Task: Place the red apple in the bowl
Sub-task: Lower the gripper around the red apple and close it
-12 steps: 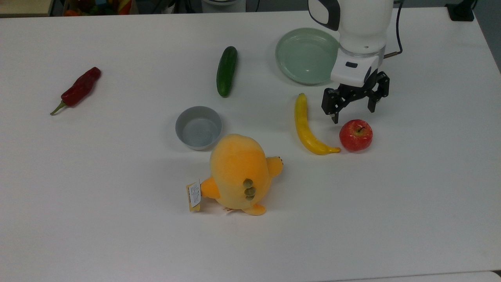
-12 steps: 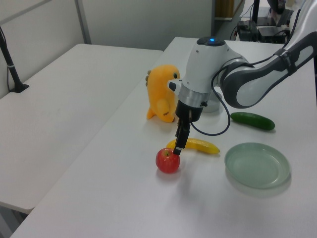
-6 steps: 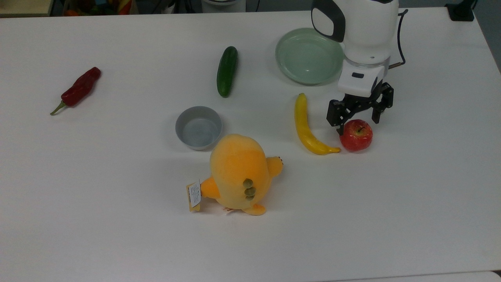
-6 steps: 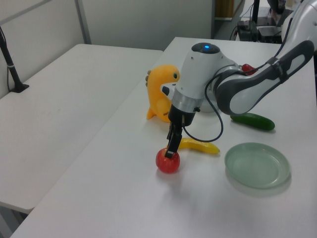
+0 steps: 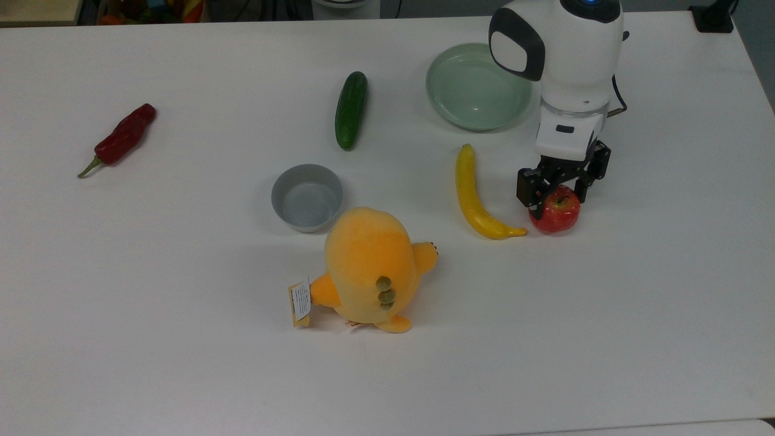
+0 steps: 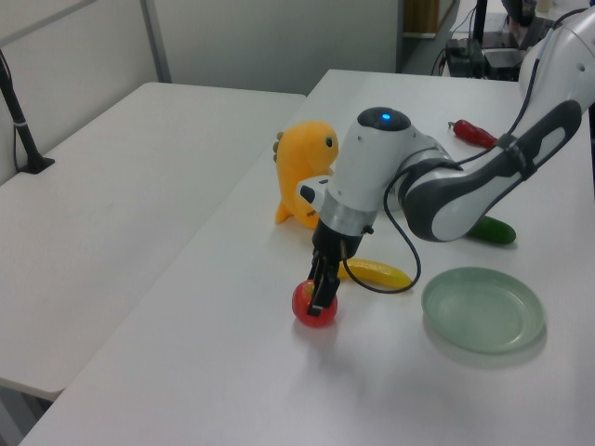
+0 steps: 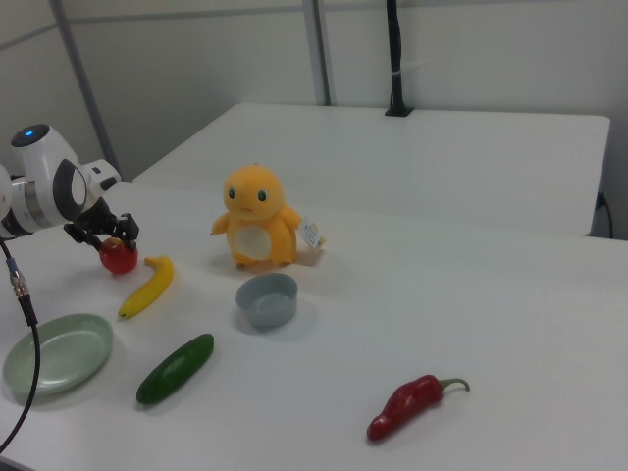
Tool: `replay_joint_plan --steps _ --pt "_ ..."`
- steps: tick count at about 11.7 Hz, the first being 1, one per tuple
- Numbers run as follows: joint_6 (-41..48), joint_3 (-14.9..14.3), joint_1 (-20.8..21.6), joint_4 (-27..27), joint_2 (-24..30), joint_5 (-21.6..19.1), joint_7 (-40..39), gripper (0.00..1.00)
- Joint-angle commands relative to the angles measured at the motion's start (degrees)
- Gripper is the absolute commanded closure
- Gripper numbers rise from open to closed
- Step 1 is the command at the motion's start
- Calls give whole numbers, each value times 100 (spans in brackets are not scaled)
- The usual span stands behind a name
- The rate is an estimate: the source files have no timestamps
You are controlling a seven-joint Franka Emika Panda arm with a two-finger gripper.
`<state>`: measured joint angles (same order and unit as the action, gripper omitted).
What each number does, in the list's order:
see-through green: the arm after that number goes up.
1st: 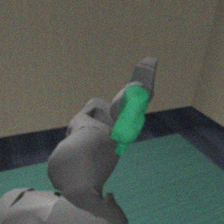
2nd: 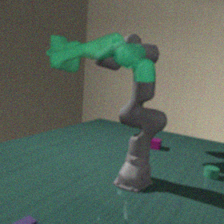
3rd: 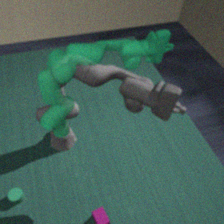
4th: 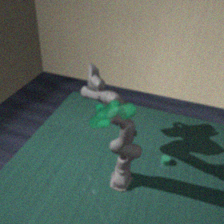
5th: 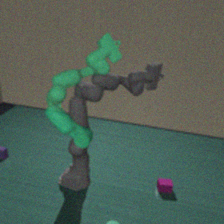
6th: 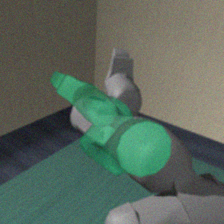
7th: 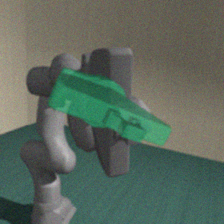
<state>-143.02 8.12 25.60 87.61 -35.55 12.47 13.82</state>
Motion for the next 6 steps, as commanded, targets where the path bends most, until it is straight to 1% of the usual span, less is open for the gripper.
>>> replay_joint_plan --steps 1,4,6 --pt "-94 -56 67 -95 -128 273 367 82" --pt "-94 -56 50 -95 -75 273 367 82" --pt "-85 -48 -3 -43 292 221 367 82"
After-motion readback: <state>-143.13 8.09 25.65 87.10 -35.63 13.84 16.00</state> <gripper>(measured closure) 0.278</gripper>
